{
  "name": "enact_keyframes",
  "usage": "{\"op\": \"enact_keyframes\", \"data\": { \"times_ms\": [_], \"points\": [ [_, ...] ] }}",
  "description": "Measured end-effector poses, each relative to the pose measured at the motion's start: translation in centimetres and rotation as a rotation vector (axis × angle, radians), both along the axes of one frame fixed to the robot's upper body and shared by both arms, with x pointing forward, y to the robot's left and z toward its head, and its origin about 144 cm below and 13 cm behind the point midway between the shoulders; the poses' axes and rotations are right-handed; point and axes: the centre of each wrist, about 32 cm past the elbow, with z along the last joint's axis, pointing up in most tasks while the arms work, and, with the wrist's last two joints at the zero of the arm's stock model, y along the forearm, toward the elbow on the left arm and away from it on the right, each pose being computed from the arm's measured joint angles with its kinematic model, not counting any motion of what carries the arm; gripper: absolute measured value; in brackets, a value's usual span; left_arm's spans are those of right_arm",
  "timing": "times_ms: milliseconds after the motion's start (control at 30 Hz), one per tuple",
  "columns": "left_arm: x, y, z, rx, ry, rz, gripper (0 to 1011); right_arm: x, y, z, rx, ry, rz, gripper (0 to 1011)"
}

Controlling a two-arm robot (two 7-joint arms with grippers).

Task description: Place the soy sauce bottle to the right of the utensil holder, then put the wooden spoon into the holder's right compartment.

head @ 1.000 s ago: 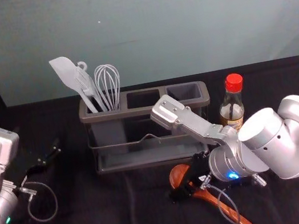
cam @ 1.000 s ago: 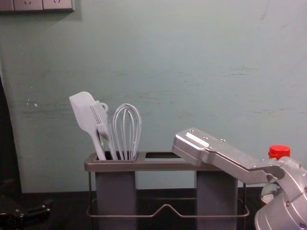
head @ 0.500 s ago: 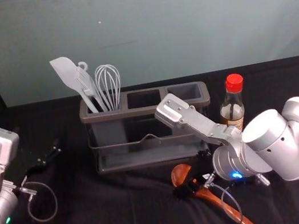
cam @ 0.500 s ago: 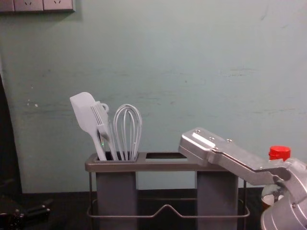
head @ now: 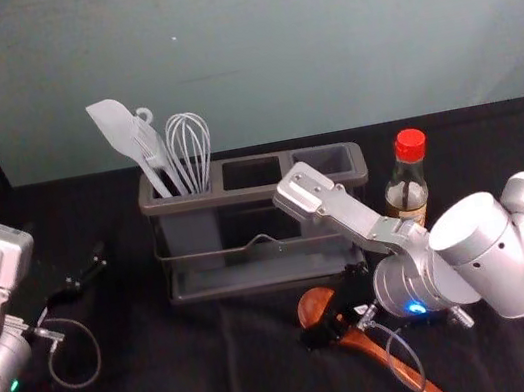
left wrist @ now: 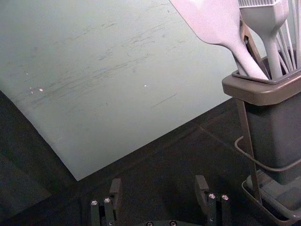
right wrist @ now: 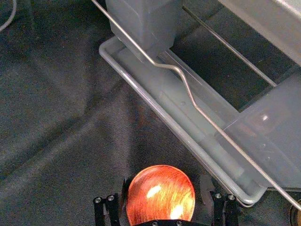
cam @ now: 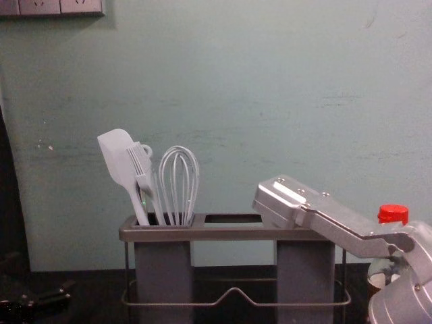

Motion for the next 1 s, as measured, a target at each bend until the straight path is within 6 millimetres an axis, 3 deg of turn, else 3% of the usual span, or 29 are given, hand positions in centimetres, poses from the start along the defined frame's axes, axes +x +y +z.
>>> {"op": "enact_keyframes", "data": {
  "times_ms": [1000],
  "points": [
    [0.00, 0.00, 0.00, 0.000, 0.000, 0.000, 1012, -0.24, 0.06, 0.14, -0.001, -0.003, 0.000, 1006]
  ]
}}
